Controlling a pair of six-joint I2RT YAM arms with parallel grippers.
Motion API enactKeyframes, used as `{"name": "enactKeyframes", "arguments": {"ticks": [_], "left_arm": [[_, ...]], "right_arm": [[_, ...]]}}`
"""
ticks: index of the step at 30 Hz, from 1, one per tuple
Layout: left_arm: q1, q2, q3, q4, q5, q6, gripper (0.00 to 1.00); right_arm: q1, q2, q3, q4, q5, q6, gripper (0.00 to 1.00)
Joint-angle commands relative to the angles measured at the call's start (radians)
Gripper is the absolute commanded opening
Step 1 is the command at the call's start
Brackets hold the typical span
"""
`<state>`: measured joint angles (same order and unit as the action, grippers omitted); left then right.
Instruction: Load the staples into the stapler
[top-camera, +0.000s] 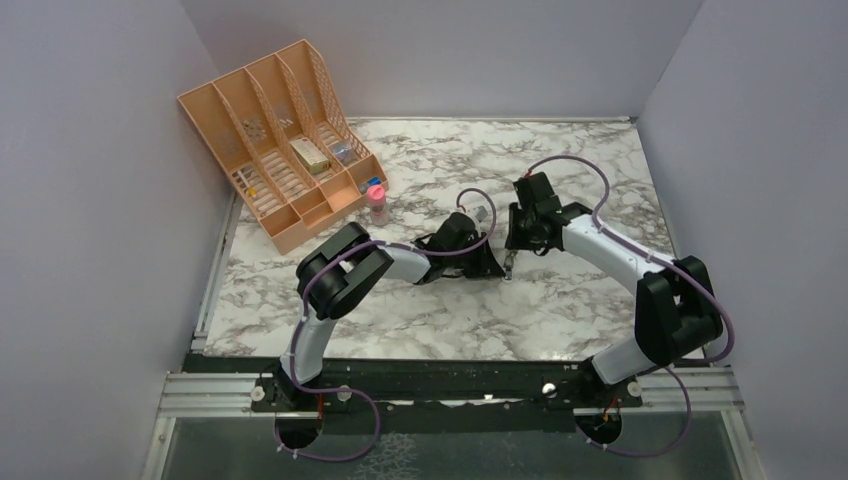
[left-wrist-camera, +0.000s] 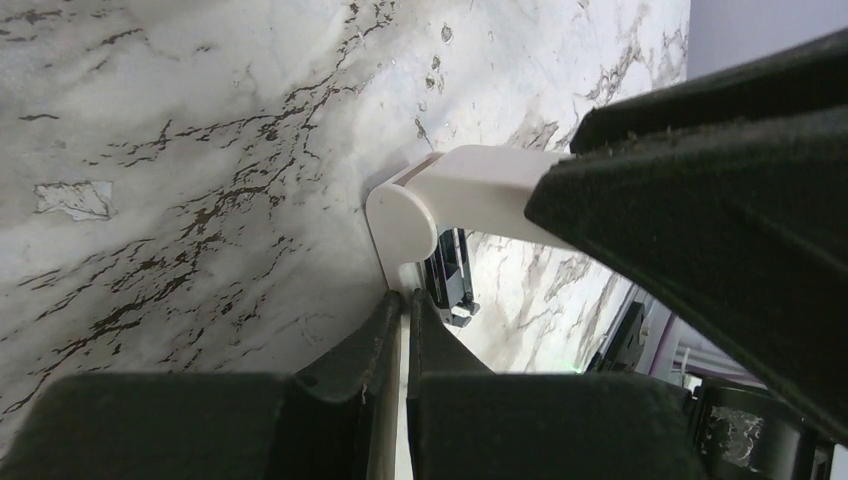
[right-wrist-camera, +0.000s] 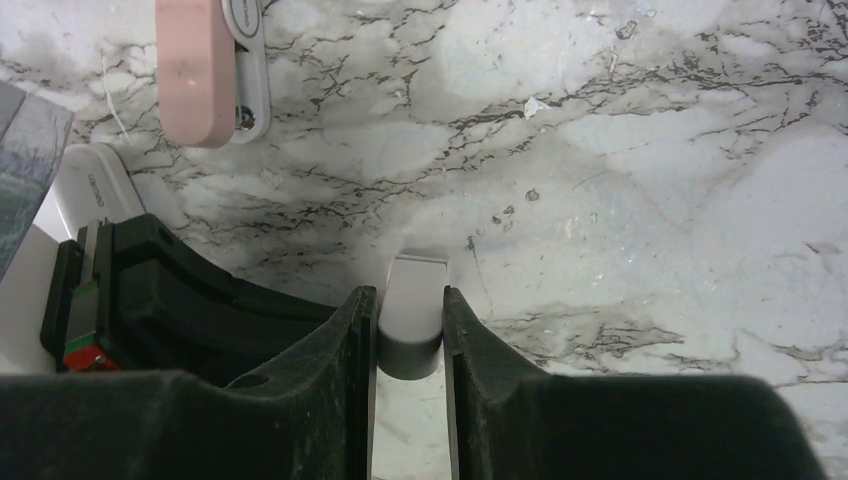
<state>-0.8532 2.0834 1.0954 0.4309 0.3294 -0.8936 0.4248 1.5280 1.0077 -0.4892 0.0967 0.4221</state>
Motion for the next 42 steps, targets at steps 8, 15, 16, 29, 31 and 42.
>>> {"name": "enactKeyframes", "arguments": {"ticks": [8, 15, 16, 29, 31, 42], "left_arm": [[-0.012, 0.071, 0.024, -0.067, -0.057, 0.029, 0.05], [-0.012, 0.072, 0.026, -0.069, -0.061, 0.028, 0.05], [-0.012, 0.072, 0.026, -0.069, -0.06, 0.028, 0.05], [-0.011, 0.025, 0.006, -0.069, -0.063, 0.019, 0.05], [-0.01, 0.022, 0.004, -0.069, -0.066, 0.02, 0.05], [-0.011, 0.011, -0.002, -0.069, -0.073, 0.031, 0.07]], "right_arm": [[0.045, -0.022, -0.084, -0.15, -0.126, 0.054, 0.21], [0.046, -0.027, -0.133, -0.115, -0.159, 0.08, 0.2], [0.046, -0.023, -0.138, -0.109, -0.162, 0.082, 0.2], [0.049, 0.081, -0.204, -0.016, -0.114, 0.107, 0.18], [0.048, 0.086, -0.202, -0.014, -0.105, 0.113, 0.18], [0.048, -0.004, -0.108, -0.088, -0.014, 0.122, 0.35]]}}
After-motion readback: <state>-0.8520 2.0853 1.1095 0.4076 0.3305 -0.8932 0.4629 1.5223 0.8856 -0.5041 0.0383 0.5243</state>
